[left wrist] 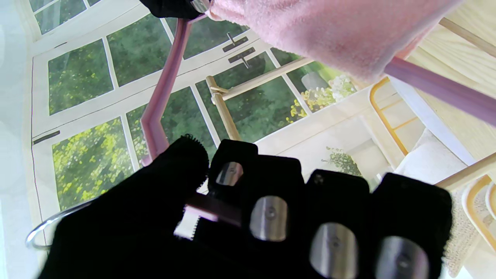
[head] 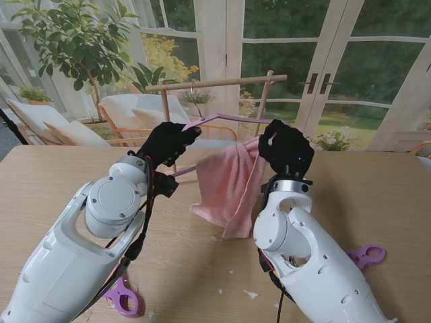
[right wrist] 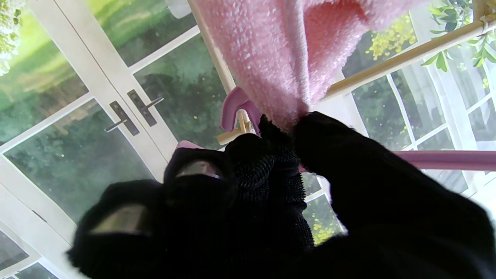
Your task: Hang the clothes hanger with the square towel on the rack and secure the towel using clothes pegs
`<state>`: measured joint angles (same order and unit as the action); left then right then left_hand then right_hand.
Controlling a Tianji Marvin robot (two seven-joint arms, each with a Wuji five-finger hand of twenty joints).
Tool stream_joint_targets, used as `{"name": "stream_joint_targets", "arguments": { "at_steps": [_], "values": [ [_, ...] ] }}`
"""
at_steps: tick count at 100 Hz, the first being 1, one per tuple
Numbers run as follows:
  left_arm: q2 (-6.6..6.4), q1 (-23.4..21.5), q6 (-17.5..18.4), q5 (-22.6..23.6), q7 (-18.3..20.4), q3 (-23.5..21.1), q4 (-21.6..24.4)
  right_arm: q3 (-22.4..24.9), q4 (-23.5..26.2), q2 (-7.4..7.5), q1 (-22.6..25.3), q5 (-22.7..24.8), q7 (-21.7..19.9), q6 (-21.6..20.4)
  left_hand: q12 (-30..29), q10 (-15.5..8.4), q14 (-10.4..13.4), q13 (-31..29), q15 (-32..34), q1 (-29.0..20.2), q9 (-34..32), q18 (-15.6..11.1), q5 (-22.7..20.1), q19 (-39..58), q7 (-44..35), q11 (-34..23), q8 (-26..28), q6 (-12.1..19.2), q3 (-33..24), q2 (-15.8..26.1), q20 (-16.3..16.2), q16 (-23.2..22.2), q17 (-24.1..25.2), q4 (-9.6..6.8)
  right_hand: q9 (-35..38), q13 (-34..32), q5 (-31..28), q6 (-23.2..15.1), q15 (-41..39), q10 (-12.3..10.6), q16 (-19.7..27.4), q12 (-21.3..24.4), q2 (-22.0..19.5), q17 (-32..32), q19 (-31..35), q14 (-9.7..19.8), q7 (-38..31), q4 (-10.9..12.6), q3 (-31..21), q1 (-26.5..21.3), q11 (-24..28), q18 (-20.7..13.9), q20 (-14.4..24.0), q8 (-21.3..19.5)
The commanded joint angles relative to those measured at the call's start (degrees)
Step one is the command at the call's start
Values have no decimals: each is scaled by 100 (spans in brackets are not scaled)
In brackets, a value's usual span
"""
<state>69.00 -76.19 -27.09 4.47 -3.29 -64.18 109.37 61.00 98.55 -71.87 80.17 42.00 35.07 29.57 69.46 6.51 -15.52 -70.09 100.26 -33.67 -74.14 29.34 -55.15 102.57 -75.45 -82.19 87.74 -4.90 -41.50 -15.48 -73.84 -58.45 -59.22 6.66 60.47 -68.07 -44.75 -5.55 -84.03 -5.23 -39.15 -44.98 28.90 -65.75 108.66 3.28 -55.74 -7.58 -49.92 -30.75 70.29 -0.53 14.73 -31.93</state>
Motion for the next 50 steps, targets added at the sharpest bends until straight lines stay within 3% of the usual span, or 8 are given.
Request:
{"name": "stream_joint_targets", "arguments": {
  "at_steps": [1,4,9,11,27,50],
  "values": [
    [5,-7,-25,-18,88,-24,105,10,42,-16,44,33,-106,30,105,-207,-46,-224,696,193,-278,-49,-291,1741,-133,-314,222,-198,-22,22,-451,-38,-159,-11,-184,77,113,91,-160,10,-7,49,153,-237,1017,-420,289,-97,-177,503,-36,-907,1733,11],
    [8,-1,-51,-22,84,-29,119,14,46,-10,57,45,-112,18,105,-208,-47,-224,696,186,-278,-48,-291,1741,-133,-315,222,-198,-22,23,-452,-39,-159,-11,-252,136,72,181,-131,22,-19,58,175,-200,1004,-433,521,-35,-214,737,-62,-890,1742,-52],
    [11,19,-110,-7,78,-33,136,21,63,2,83,63,-125,-9,104,-208,-45,-224,695,184,-278,-51,-291,1741,-132,-315,222,-198,-14,23,-452,-40,-160,-10,-441,283,-7,374,-54,59,-68,85,91,-106,959,-462,1264,320,-218,1192,-136,-846,1786,-598],
    [11,28,-136,1,80,-33,141,24,72,6,94,71,-130,-18,104,-209,-41,-224,695,188,-278,-55,-291,1741,-132,-315,222,-198,-9,33,-452,-40,-161,-9,-552,377,74,438,-21,83,-78,96,93,-49,943,-482,1459,362,-158,1336,-172,-832,1798,-713],
    [19,86,-312,47,82,-25,163,43,187,37,200,154,-174,-20,102,-211,-34,-225,695,167,-278,-68,-291,1741,-132,-315,222,-198,2,40,-450,-40,-163,-12,-1386,1101,770,884,315,326,-157,163,-161,430,696,-605,2167,372,623,1946,-375,-594,1897,-510],
    [44,118,-436,83,18,-21,187,101,371,58,442,192,-67,-256,100,-206,-32,-225,696,143,-278,-75,-276,1741,-122,-316,222,-183,26,46,-447,-39,-164,-19,-1823,1608,1106,1008,753,454,-164,257,-382,1047,235,-734,2357,474,982,1751,-494,-175,2133,-456]
  ]
}}
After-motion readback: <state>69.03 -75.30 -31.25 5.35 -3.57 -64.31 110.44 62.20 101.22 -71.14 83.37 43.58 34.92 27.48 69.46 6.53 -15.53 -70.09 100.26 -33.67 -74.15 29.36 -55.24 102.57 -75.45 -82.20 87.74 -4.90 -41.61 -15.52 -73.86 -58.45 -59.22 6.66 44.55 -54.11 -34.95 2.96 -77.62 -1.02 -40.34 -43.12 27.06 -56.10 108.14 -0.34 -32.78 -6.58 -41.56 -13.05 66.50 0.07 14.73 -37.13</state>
